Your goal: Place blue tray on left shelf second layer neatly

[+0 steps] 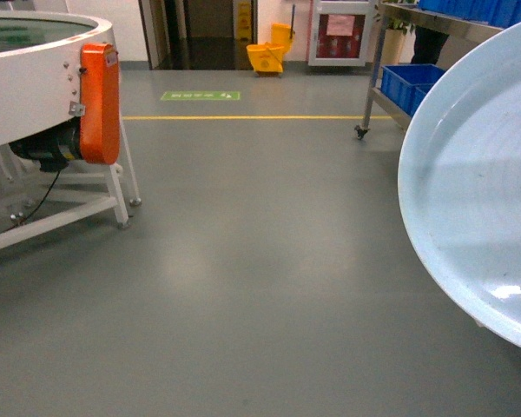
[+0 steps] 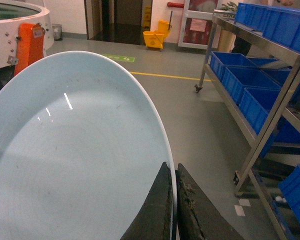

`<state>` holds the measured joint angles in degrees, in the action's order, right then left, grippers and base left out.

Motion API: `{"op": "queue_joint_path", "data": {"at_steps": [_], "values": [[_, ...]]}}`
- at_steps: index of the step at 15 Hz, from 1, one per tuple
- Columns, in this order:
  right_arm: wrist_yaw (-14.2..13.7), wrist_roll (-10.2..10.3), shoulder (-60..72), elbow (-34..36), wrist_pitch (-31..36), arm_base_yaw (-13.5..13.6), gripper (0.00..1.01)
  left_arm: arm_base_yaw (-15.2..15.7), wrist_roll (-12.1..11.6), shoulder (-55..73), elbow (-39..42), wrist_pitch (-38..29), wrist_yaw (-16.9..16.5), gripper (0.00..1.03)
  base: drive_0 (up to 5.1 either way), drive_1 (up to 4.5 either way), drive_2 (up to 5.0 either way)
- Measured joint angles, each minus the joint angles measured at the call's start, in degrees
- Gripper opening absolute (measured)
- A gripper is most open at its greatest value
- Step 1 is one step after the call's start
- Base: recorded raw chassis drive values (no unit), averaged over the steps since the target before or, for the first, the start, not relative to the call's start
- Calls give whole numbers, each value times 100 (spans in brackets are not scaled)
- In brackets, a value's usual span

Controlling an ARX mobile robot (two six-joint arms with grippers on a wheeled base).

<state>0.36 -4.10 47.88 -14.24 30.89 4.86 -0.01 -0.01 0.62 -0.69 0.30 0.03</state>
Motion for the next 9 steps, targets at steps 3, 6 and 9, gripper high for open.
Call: {"op": "queue_joint_path", "data": {"at_steps": [3, 6, 9], "values": [[0, 0, 0, 0, 0, 0, 2, 0, 0, 0, 0, 0, 0, 98, 0, 0, 0], [0, 0, 0, 0, 2, 0, 2, 0, 0, 0, 0, 0, 2, 98, 0, 0, 0], [11, 0, 2, 0, 0, 0, 2, 4, 0, 0, 0, -2, 11, 98, 0, 0, 0]]}}
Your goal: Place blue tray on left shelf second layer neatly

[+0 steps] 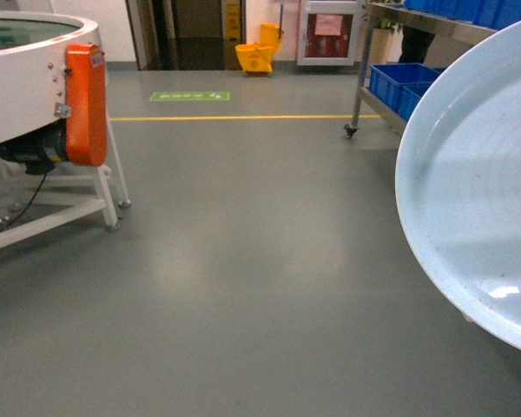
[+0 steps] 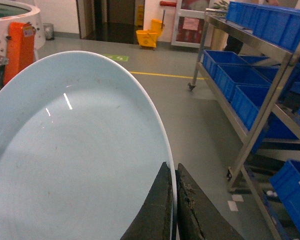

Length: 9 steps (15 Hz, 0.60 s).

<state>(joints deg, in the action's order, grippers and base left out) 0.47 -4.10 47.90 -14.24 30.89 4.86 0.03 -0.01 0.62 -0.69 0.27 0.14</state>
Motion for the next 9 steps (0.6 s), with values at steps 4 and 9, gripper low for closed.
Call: {"op": "queue_joint_path", "data": {"at_steps": [4, 9], "values": [[-4, 2, -2, 0, 0, -4, 2, -9, 0, 0, 0, 2, -13, 98, 0, 0, 0], [-7, 2, -2, 2, 2, -4, 2, -9, 0, 0, 0, 2, -11, 98, 0, 0, 0]]}}
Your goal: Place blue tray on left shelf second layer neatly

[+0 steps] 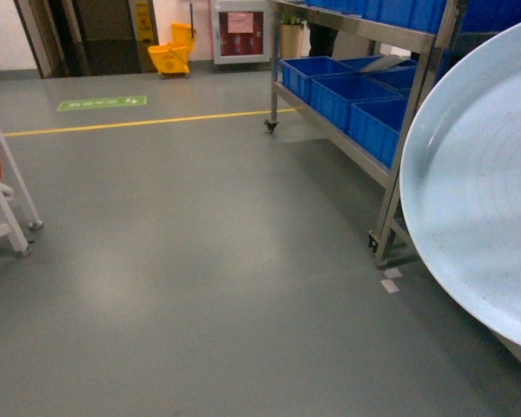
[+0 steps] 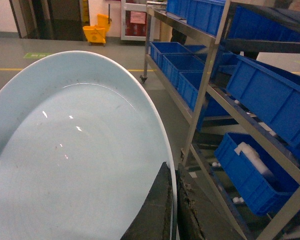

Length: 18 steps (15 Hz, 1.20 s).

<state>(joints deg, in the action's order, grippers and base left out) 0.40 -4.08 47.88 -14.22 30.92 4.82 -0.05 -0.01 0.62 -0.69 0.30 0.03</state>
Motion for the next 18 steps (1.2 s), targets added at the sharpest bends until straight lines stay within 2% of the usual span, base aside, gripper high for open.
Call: {"op": "queue_joint_path", "data": {"at_steps": [18], "values": [[-9, 0, 2, 0, 0, 0, 2, 0, 0, 0, 0, -2, 0, 98, 0, 0, 0]]}}
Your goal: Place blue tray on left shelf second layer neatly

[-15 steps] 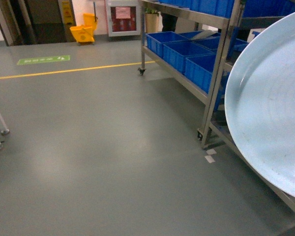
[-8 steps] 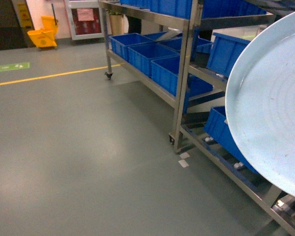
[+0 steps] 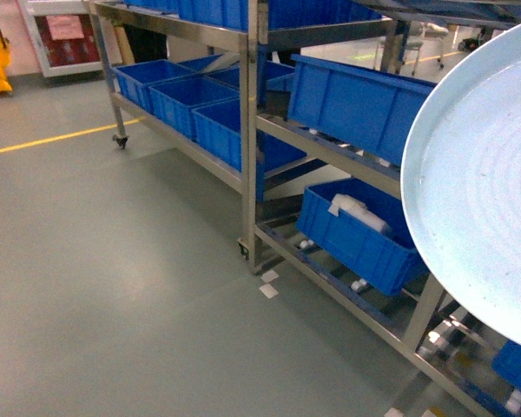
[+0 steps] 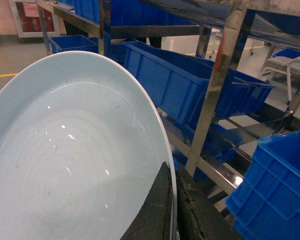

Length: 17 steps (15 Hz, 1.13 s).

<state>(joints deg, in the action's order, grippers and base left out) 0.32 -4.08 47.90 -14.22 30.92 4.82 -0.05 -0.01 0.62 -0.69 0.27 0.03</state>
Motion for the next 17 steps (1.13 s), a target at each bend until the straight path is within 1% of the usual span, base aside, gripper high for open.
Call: {"op": "queue_joint_path", "data": {"at_steps": [2, 17], "values": [[4, -2, 0, 0, 2, 2, 2, 0, 0, 0, 0, 0, 2, 98, 0, 0, 0], [15, -2, -26, 0, 0, 4, 2, 0, 0, 0, 0, -2, 0, 98, -161, -161, -161]]}}
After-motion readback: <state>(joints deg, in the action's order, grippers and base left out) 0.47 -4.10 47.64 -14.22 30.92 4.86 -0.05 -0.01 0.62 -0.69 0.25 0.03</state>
